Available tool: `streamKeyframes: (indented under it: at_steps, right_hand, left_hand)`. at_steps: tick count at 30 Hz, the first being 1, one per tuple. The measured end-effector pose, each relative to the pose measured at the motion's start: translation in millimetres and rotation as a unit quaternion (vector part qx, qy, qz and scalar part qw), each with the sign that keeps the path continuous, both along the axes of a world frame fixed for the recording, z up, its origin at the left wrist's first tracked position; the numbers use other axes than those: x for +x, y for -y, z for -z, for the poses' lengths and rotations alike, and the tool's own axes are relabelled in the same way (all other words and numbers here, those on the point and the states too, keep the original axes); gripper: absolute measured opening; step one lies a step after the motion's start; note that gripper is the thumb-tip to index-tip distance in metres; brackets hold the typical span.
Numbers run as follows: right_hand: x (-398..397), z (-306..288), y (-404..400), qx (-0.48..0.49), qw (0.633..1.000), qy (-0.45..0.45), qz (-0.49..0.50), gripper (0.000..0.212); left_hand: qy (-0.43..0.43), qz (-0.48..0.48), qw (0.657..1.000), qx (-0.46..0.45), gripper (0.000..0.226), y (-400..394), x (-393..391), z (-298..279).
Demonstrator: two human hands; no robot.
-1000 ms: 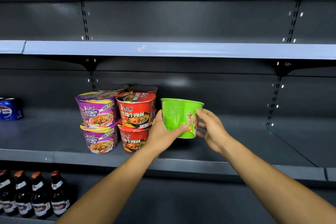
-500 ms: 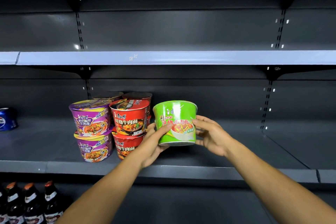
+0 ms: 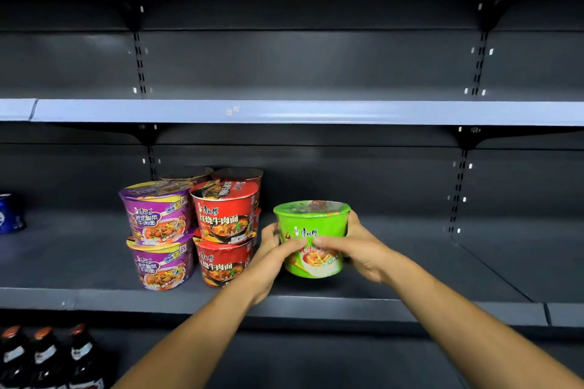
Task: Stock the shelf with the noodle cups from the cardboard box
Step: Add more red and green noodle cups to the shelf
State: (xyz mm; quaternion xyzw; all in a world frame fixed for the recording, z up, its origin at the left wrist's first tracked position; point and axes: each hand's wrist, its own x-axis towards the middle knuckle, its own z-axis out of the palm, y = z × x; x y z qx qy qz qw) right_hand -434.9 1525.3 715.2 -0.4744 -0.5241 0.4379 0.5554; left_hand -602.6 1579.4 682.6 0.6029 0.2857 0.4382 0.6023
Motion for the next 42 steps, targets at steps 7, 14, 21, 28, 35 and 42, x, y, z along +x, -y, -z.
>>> streamKeyframes:
  at_steps: [7, 14, 21, 28, 35, 42]
  right_hand:
    - [-2.3, 29.6, -10.7, -0.033, 0.997, 0.034, 0.057, 0.107]
    - [11.6, 49.4, -4.1, -0.018, 0.988, 0.002, 0.156, 0.094]
    - [72.5, 43.0, -9.1, -0.004, 0.983, -0.023, 0.181, 0.083]
    - [157.3, 44.5, -37.5, -0.026, 0.984, 0.022, 0.177, 0.099]
    - [219.6, 64.7, -72.6, -0.026, 0.981, 0.012, 0.19, 0.082]
    - [230.0, 87.6, -106.2, -0.035, 0.983, 0.01, 0.178, 0.088]
  left_hand:
    - [-0.083, 0.009, 0.996, 0.032, 0.076, -15.9, -6.9, 17.7]
    - [-0.085, 0.007, 0.996, 0.024, 0.072, -6.4, 18.7, 12.0]
    - [-0.162, 0.018, 0.986, 0.02, 0.048, -15.1, 79.9, -6.8]
    - [-0.138, 0.045, 0.989, -0.017, 0.04, -32.6, 153.8, -17.8]
    - [-0.205, 0.043, 0.977, -0.031, 0.069, -48.0, 205.7, 0.2]
    - [-0.273, -0.011, 0.962, -0.012, 0.057, -47.4, 192.0, 15.5]
